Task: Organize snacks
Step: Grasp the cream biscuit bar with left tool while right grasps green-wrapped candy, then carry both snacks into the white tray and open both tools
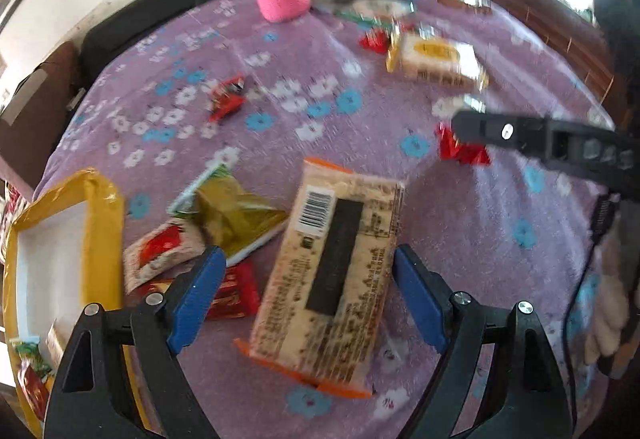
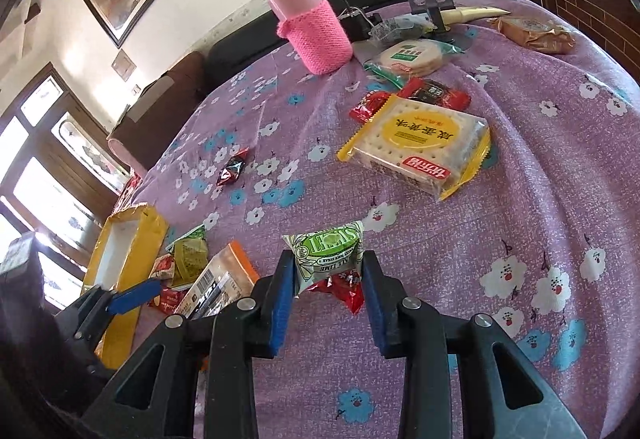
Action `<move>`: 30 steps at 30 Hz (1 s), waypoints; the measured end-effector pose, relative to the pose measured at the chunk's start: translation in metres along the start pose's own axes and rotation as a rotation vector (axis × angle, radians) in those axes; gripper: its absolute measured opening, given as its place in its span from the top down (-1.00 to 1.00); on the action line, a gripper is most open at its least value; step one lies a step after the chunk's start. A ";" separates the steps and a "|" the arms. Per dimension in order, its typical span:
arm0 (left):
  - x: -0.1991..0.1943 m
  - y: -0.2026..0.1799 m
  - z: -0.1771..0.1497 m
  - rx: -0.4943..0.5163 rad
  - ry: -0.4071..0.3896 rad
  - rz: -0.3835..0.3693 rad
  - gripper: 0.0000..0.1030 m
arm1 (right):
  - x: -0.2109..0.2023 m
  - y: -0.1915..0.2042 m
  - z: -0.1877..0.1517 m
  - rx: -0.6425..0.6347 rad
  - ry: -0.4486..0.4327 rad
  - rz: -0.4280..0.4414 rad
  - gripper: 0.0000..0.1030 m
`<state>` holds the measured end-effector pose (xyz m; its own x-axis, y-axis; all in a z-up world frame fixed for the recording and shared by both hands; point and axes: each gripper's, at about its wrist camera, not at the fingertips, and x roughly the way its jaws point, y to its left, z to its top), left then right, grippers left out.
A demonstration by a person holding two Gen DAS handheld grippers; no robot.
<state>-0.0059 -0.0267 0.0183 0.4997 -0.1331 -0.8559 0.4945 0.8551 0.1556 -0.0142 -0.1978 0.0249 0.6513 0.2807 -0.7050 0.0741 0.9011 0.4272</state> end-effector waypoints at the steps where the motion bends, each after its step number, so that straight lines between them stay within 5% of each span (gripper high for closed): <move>1: 0.002 -0.003 -0.001 0.008 -0.006 0.010 -0.68 | 0.000 0.001 0.000 -0.005 0.001 -0.001 0.34; 4: 0.001 0.000 -0.001 -0.017 -0.009 -0.013 -0.55 | 0.001 0.004 -0.002 -0.018 -0.003 0.000 0.34; 5: 0.001 0.003 -0.002 -0.042 0.001 -0.057 -0.17 | 0.001 0.005 -0.002 -0.024 -0.006 -0.001 0.34; 6: -0.001 0.006 -0.002 -0.064 0.007 -0.091 -0.08 | 0.001 0.006 -0.002 -0.029 -0.007 -0.003 0.34; 20: -0.072 0.035 -0.037 -0.254 -0.108 -0.098 -0.07 | -0.008 0.019 -0.005 -0.083 -0.057 0.015 0.34; 30: -0.131 0.103 -0.086 -0.412 -0.189 -0.012 -0.07 | -0.011 0.061 -0.020 -0.200 -0.081 0.006 0.35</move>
<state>-0.0818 0.1219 0.1034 0.6356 -0.2007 -0.7455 0.1957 0.9760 -0.0959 -0.0317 -0.1395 0.0475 0.7104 0.2658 -0.6517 -0.0758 0.9495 0.3046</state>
